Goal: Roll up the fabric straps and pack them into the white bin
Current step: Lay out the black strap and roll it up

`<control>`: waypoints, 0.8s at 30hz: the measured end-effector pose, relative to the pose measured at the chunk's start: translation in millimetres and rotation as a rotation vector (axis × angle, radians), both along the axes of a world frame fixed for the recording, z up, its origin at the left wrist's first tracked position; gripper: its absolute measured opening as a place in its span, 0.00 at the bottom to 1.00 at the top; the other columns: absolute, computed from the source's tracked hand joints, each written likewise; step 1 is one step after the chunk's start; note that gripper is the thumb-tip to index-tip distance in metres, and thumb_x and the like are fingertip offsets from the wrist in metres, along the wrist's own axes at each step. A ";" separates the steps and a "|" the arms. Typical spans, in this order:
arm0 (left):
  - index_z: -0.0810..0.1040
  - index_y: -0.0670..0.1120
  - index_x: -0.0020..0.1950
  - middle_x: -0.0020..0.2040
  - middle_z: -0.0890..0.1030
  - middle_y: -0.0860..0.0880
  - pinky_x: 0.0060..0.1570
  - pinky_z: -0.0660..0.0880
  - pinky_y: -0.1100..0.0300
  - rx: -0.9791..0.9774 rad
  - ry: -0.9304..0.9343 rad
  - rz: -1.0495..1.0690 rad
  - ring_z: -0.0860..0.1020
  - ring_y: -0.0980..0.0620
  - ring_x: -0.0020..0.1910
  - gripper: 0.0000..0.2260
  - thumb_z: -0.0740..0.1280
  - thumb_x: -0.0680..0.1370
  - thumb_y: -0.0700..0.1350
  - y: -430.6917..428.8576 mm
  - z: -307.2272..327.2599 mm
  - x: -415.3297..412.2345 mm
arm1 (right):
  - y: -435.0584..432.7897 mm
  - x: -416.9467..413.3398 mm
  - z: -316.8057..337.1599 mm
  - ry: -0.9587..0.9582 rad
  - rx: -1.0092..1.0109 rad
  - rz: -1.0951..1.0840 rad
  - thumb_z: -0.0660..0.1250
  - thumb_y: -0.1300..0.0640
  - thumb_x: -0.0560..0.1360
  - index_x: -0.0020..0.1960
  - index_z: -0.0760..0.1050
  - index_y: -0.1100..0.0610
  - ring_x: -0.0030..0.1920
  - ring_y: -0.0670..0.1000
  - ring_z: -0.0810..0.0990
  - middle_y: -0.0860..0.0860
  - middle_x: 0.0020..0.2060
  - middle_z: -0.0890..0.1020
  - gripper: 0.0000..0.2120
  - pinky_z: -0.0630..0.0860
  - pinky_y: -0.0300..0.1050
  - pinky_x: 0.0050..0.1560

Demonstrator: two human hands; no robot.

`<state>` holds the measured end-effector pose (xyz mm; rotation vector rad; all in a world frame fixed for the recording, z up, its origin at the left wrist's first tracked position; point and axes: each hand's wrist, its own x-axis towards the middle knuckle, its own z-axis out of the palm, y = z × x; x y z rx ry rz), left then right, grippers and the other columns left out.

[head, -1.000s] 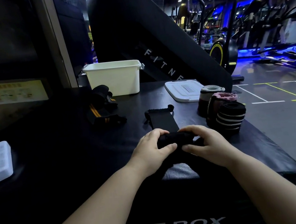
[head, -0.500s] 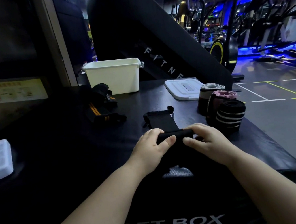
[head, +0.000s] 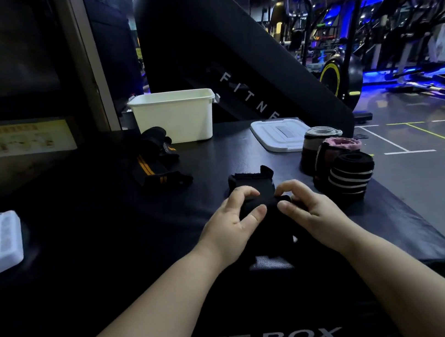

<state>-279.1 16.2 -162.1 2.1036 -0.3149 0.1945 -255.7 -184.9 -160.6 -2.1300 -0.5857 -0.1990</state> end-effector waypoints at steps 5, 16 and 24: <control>0.73 0.63 0.51 0.51 0.78 0.56 0.61 0.72 0.52 -0.035 0.044 0.010 0.76 0.55 0.54 0.03 0.63 0.79 0.58 -1.9 0.8 2.9 | -1.5 -2.0 -1.5 -0.107 -0.073 -0.012 0.62 0.37 0.72 0.51 0.71 0.37 0.44 0.44 0.77 0.44 0.44 0.80 0.10 0.74 0.42 0.48; 0.77 0.52 0.60 0.57 0.73 0.57 0.57 0.66 0.70 -0.030 -0.136 0.047 0.72 0.57 0.56 0.10 0.66 0.78 0.51 -1.9 0.1 -0.6 | -0.5 -3.1 1.2 -0.086 -0.062 0.005 0.71 0.42 0.69 0.50 0.71 0.31 0.47 0.35 0.76 0.31 0.50 0.77 0.13 0.71 0.33 0.50; 0.69 0.60 0.68 0.60 0.68 0.63 0.65 0.68 0.62 0.096 0.010 -0.062 0.71 0.59 0.62 0.28 0.75 0.71 0.47 5.5 3.0 -7.4 | -1.5 -5.3 -0.7 -0.087 -0.081 -0.010 0.69 0.32 0.62 0.51 0.70 0.37 0.43 0.40 0.78 0.40 0.47 0.79 0.21 0.75 0.39 0.47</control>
